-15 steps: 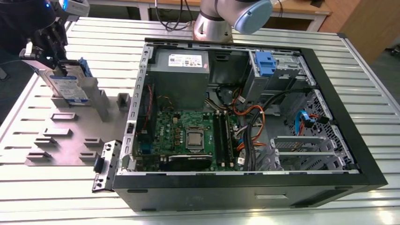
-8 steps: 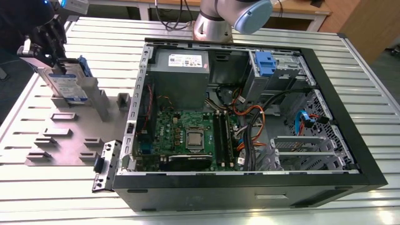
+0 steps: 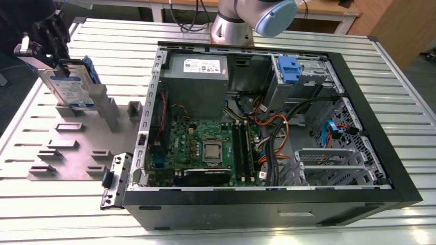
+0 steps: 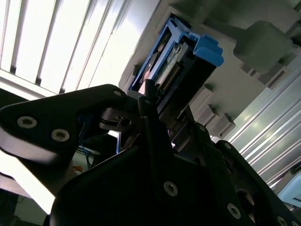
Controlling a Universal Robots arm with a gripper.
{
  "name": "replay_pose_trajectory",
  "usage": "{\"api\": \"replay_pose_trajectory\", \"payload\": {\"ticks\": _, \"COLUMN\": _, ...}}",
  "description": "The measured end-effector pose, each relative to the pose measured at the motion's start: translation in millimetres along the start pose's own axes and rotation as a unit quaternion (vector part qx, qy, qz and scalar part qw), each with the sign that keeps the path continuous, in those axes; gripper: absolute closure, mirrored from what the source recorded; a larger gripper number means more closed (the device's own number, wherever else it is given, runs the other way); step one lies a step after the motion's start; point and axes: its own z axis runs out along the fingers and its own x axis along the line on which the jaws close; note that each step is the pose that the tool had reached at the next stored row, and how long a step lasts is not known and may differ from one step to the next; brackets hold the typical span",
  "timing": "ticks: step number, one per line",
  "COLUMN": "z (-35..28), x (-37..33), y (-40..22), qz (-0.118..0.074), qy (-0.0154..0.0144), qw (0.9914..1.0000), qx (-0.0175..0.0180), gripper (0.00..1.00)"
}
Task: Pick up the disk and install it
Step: 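Pick up the disk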
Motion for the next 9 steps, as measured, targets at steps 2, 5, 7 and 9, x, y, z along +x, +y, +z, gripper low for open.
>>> {"api": "replay_pose_trajectory", "payload": {"ticks": 2, "z": -0.1, "x": 0.0, "y": 0.0, "qz": 0.0, "qy": 0.0, "qw": 1.0, "qx": 0.0, "gripper": 0.65}}
{"api": "replay_pose_trajectory", "payload": {"ticks": 5, "z": -0.4, "x": 0.0, "y": 0.0, "qz": 0.0, "qy": 0.0, "qw": 1.0, "qx": 0.0, "gripper": 0.65}}
{"api": "replay_pose_trajectory", "payload": {"ticks": 7, "z": -0.5, "x": 0.0, "y": 0.0, "qz": 0.0, "qy": 0.0001, "qw": 1.0, "qx": -0.0001, "gripper": 0.65}}
{"api": "replay_pose_trajectory", "payload": {"ticks": 9, "z": -0.7, "x": 0.0, "y": 0.0, "qz": 0.0, "qy": 0.0001, "qw": 1.0, "qx": -0.0001, "gripper": 0.65}}
